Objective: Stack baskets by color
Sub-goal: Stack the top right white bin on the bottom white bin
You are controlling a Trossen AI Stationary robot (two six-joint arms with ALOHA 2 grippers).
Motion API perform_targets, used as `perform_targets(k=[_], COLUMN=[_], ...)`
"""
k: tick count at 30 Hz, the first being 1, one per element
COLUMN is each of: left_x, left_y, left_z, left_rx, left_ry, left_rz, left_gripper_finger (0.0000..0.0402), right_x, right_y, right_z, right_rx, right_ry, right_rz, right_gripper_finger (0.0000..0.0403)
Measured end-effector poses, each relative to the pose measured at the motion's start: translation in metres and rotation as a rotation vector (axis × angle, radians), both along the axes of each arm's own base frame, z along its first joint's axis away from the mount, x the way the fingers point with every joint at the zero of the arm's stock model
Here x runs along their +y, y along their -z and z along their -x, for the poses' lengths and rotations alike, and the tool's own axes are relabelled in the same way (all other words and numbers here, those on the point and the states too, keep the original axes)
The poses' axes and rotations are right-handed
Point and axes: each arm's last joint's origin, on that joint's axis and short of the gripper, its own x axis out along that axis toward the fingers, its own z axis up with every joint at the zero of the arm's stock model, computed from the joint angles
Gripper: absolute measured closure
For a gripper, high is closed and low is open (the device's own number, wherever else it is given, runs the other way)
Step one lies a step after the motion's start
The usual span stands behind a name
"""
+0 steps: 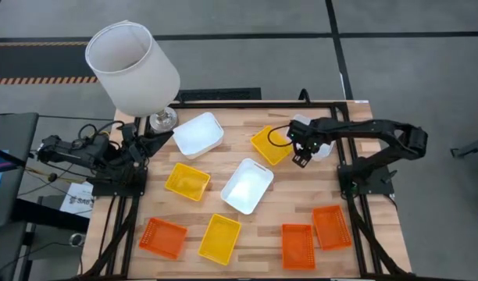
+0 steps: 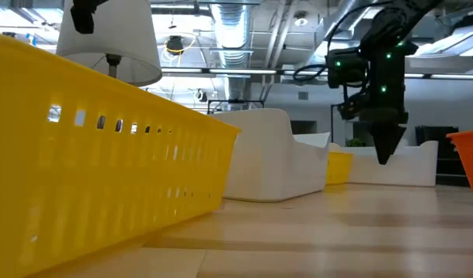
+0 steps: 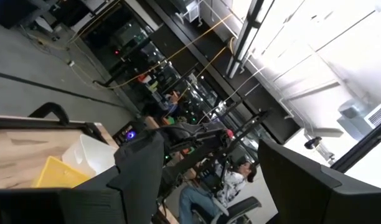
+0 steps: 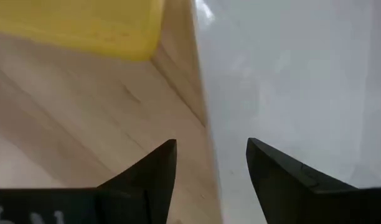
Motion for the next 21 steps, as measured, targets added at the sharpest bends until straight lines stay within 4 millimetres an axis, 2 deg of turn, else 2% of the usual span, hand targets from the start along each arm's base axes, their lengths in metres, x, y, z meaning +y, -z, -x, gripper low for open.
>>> perform_targets(k=[4,9,15,21], left_x=[0.001,0.001,0.002,0.002], left_y=[0.001,0.001,0.002,0.002], left_z=[0.0,0.0,0.0,0.0], left_rx=[0.008,0.011,0.024,0.027], left_ry=[-0.025,-0.033,-0.059,-0.079], left_rz=[0.006,0.008,0.013,0.018], left_gripper_finger=[0.0152,0.0152,0.0152,0.0152], right_x=[-0.006,-0.011,-0.017,-0.027], right_y=[0.007,0.011,0.006,-0.03], right_z=[0.004,0.005,0.01,0.008], right_rx=[0.03,0.046,0.097,0.025], right_ry=[0.016,0.035,0.077,0.084], right_rz=[-0.014,-0.023,0.007,0.113], right_gripper_finger=[0.0256,0.038,0.0396,0.04])
